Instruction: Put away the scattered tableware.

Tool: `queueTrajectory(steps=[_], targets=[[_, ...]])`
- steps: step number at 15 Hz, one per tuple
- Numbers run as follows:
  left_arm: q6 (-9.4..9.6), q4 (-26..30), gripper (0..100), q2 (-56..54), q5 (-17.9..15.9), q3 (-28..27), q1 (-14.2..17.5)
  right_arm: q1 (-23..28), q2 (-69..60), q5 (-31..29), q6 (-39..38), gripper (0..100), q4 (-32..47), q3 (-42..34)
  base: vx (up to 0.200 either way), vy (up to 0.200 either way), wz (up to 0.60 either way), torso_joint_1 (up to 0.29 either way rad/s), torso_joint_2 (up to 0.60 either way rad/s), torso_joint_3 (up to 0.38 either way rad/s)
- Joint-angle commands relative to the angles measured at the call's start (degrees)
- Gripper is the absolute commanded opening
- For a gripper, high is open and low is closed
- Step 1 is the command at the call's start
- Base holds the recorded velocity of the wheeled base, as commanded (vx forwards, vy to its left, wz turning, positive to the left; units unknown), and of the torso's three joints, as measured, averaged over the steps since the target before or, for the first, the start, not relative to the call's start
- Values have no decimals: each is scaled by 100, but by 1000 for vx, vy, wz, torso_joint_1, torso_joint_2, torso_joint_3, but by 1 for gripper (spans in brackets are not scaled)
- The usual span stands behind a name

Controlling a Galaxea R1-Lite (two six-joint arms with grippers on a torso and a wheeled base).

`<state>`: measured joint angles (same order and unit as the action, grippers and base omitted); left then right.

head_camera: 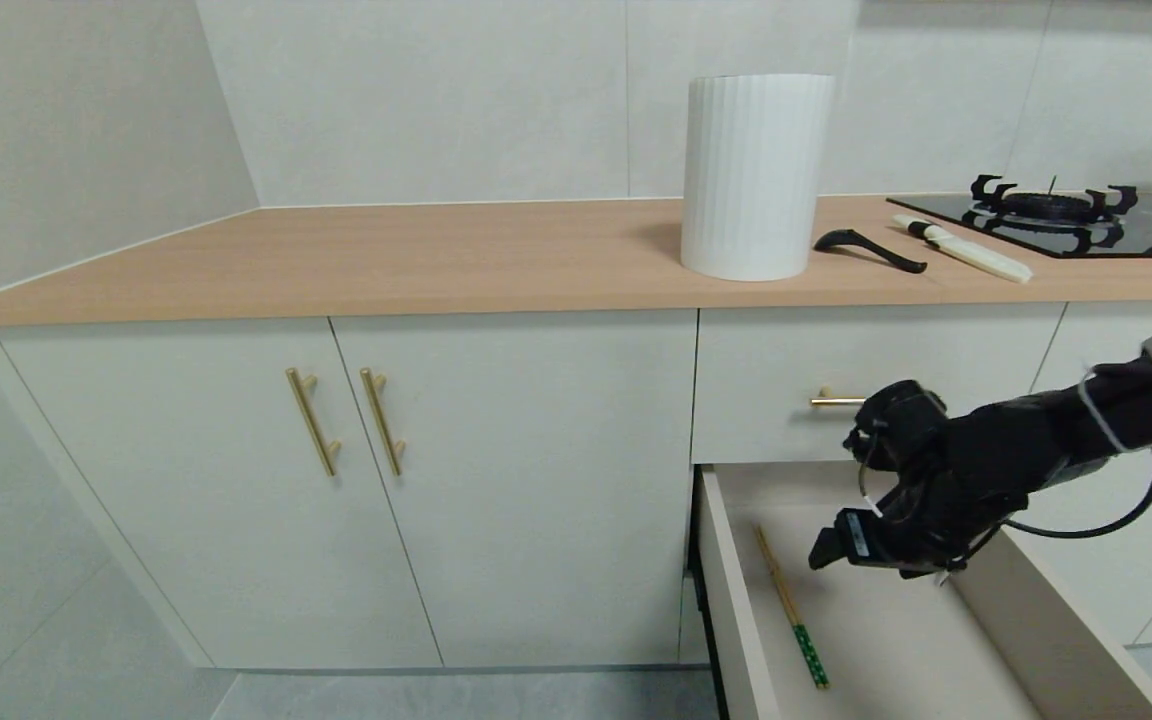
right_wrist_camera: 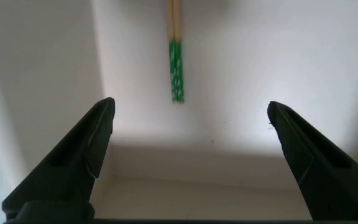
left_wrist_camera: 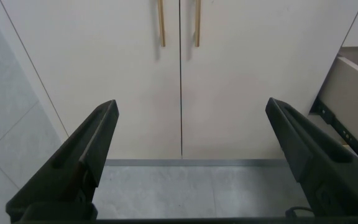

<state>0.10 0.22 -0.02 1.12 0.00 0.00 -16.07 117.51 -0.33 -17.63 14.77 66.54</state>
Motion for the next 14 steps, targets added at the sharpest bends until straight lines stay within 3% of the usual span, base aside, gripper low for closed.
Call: queueTrajectory(steps=[1,6,14], targets=[[-1,4,100,2,2,0,0,306,-1230,-2,31,100,-10,-88,0,0,0,0,0,0],[-1,4,100,2,2,0,0,385,-2487,-301,66,100,-10,-185,0,0,0,0,0,0],[-1,-4,100,2,2,0,0,447,-2531,-547,242,100,-45,-238,0,0,0,3,-16,-9]])
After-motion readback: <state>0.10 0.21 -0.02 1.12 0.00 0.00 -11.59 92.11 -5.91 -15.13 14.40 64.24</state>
